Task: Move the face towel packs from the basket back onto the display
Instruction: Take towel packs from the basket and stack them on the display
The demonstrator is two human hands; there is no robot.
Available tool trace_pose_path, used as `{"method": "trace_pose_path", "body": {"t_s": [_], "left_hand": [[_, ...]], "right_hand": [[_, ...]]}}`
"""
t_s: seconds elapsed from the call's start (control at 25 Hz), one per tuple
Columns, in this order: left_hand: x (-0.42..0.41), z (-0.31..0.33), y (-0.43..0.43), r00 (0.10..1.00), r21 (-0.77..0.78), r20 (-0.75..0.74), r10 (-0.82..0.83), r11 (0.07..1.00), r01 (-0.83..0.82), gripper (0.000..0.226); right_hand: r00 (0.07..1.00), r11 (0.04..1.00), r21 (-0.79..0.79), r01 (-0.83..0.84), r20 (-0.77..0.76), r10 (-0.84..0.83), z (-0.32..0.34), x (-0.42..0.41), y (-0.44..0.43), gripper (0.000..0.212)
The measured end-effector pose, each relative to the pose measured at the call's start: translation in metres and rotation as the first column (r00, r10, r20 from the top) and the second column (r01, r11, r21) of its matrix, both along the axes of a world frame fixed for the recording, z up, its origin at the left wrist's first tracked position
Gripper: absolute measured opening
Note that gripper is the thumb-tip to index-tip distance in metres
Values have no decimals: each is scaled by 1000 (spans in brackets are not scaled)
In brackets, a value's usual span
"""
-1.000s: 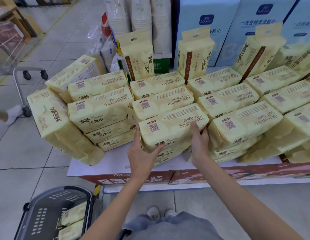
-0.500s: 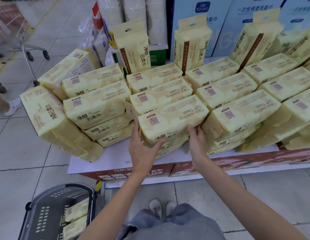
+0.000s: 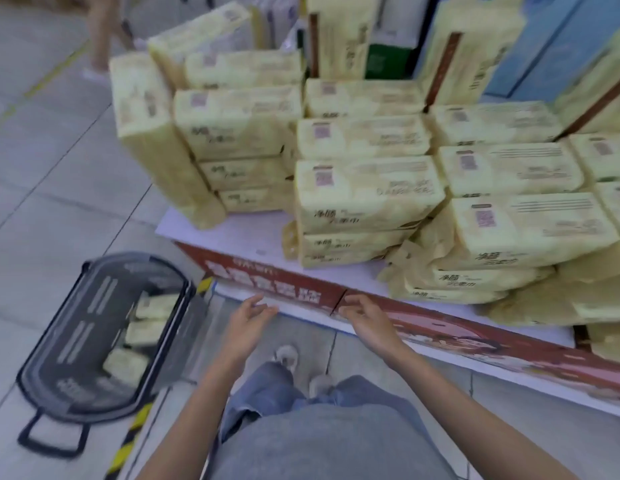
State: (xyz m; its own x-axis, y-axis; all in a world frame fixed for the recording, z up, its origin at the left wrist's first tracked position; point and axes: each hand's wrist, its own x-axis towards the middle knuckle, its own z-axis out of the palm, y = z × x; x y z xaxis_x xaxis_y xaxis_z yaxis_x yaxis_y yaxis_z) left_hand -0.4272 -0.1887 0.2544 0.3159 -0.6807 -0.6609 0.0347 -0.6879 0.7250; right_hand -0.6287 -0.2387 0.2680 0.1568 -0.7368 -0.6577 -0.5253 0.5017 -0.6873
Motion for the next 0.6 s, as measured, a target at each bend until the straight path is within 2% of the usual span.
{"method": "trace_pose_path", "body": {"t_s": [0.12,0.2,0.32,0.4,0.6], "left_hand": [[-11,-6,66,976,57,-23,217,975,-216,42],[-13,-12,107,928,110,-18,373,923,-369,40],[-15,-16,162,811,163,12,585,799,-579,37],[-12,-16,190,702,180,21,712,688,-703,36],[11,-25,233,492,239,24,870,473,-848,37]], "right_hand": [[967,970,93,-226,-98,234,-21,-5,28,38],[927,932,117,-342,-121,356,-29,6,40,38],[849,857,112,-503,-122,514,-32,41,52,38],[794,799,118,-589,-96,600,-30,73,61,39],[679,682,100,-724,-66,731,-34,162,75,41]]}}
